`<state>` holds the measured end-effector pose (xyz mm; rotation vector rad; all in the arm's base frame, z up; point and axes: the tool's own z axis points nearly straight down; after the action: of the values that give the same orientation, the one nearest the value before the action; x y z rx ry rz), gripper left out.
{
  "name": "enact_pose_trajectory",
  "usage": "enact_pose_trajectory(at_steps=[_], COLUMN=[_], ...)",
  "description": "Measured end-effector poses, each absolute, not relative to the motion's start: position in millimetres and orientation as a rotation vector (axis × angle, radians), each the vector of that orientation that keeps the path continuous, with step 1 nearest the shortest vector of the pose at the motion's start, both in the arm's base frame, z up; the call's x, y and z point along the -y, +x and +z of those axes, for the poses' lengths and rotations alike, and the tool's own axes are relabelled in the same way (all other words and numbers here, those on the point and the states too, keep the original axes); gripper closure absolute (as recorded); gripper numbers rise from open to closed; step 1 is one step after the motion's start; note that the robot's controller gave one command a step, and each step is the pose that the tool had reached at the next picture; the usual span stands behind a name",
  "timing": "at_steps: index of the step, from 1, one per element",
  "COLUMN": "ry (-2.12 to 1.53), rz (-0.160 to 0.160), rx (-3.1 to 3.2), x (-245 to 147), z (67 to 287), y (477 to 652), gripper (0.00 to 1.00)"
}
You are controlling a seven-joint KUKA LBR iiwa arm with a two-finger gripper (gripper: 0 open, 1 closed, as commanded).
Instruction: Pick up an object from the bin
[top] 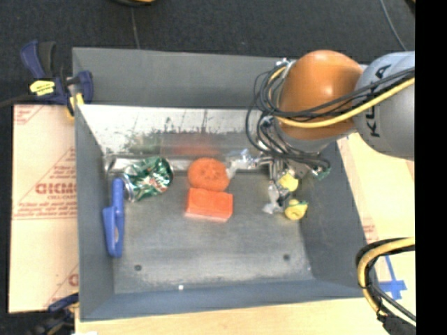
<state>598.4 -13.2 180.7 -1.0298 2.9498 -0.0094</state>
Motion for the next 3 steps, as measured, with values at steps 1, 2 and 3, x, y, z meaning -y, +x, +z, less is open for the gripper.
enact_pose_trajectory(at_steps=[1, 2, 3], ry=[-0.703, -0.598, -0.295], rz=[-0.007, -0.006, -0.004], rx=[-3.041, -3.061, -3.09], x=[-5, -24, -75], z=[118, 90, 81], y=[565.4, 564.9, 556.1], gripper=[0.0, 0.0, 0.0])
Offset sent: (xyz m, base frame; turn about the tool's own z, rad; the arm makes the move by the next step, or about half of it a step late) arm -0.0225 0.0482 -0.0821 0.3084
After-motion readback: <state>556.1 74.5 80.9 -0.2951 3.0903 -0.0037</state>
